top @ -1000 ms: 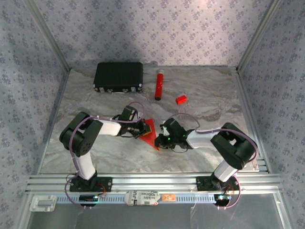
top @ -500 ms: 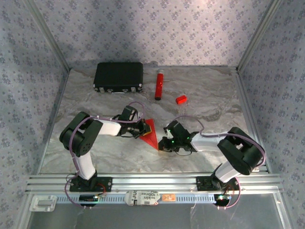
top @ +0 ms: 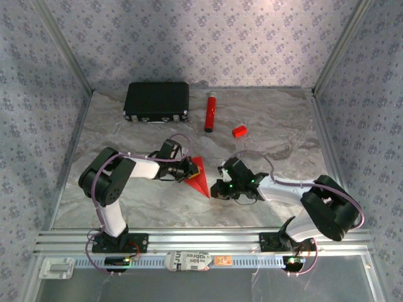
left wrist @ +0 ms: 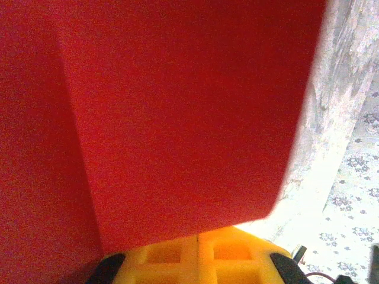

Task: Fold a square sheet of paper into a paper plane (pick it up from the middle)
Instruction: Fourth fold the wing at the center of the table.

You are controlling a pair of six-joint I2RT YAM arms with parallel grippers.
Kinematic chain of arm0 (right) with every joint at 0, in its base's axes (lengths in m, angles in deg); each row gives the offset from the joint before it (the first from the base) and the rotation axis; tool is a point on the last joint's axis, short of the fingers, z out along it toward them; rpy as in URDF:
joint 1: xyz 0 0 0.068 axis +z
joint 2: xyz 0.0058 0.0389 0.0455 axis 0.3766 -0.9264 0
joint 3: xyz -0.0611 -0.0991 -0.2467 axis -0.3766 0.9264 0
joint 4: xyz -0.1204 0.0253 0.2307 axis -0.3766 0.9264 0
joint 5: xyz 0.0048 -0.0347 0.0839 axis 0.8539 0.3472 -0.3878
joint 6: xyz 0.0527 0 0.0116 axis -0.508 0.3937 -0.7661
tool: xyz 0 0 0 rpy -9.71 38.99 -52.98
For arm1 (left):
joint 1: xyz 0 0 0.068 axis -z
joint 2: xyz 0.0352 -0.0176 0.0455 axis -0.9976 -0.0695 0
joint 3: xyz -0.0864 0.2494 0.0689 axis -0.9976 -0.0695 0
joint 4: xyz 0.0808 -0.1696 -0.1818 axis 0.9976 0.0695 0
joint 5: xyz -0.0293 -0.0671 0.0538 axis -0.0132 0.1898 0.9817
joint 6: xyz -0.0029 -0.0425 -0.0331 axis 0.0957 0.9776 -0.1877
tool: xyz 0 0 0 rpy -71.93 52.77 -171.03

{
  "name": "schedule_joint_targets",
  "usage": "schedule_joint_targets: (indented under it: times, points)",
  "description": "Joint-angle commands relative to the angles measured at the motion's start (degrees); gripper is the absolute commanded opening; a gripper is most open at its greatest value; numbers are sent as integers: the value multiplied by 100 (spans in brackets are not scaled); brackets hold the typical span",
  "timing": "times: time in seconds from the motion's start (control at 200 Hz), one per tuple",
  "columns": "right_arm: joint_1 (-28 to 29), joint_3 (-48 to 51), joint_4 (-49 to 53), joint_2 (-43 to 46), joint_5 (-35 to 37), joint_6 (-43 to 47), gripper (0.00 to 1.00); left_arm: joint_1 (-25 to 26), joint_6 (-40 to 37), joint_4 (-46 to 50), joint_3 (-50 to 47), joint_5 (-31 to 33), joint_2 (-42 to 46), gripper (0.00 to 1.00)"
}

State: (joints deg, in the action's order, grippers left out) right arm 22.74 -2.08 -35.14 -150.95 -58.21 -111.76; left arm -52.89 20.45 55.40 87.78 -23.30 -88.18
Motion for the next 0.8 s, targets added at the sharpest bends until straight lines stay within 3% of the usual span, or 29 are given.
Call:
schedule_joint_targets:
  times: [0.0, 0.305, 0.57, 0.8]
  points:
    - [51, -448, -171, -385, -183, -5, 5, -37, -71, 254, -128, 190, -172, 0]
    - [113, -399, -236, -1139, -99, -104, 5, -37, -69, 250, -121, 168, -207, 0]
    - [93, 584, -715, -709, -95, -395, 5, -41, -75, 257, -117, 153, -234, 0]
    - [-62, 813, -628, -180, -111, -422, 6, -40, -32, 227, -146, 165, -216, 0]
